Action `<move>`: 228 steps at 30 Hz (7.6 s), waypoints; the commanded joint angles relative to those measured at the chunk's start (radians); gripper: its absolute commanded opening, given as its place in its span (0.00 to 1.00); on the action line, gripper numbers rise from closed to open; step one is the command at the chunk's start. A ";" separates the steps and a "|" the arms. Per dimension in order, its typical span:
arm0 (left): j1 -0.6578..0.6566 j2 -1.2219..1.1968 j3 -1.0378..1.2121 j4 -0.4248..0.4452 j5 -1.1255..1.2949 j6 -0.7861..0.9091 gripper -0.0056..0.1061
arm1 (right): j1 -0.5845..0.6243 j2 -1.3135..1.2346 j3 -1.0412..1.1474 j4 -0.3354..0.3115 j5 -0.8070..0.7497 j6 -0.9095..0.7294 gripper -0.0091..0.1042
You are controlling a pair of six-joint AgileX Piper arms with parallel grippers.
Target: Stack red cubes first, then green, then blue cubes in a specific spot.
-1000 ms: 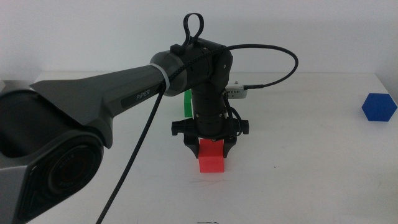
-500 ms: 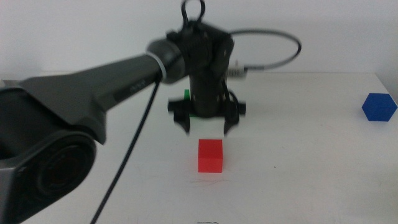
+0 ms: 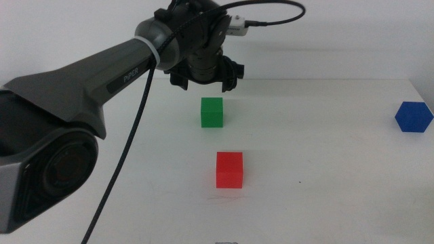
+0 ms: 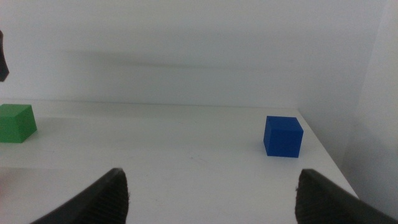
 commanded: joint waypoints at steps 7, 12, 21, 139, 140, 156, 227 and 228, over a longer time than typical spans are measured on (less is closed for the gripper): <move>0.033 -0.005 -0.034 -0.063 -0.135 -0.001 0.86 | 0.002 -0.016 -0.023 -0.009 -0.078 -0.008 0.91; 0.033 0.031 -0.034 -0.089 -0.183 -0.001 0.86 | 0.002 -0.016 -0.023 -0.009 -0.078 -0.008 0.91; 0.033 0.086 -0.033 -0.097 -0.245 -0.013 0.86 | 0.002 -0.016 -0.023 -0.009 -0.078 -0.008 0.91; -0.288 -0.634 0.588 0.118 -0.225 -0.133 0.80 | 0.002 -0.016 -0.023 -0.009 -0.078 -0.008 0.91; -0.288 -0.666 0.588 0.106 -0.221 -0.083 0.81 | 0.002 -0.016 -0.023 -0.009 -0.078 -0.008 0.91; -0.287 -1.287 0.589 -0.203 0.063 0.511 0.86 | 0.002 -0.016 -0.023 -0.009 -0.078 -0.008 0.91; -0.287 -0.943 0.573 -0.568 -0.177 0.648 0.86 | 0.002 -0.016 -0.023 -0.009 -0.078 -0.008 0.91; -0.283 -0.936 0.573 -0.586 -0.182 0.660 0.86 | 0.002 -0.016 -0.023 -0.009 -0.078 -0.008 0.91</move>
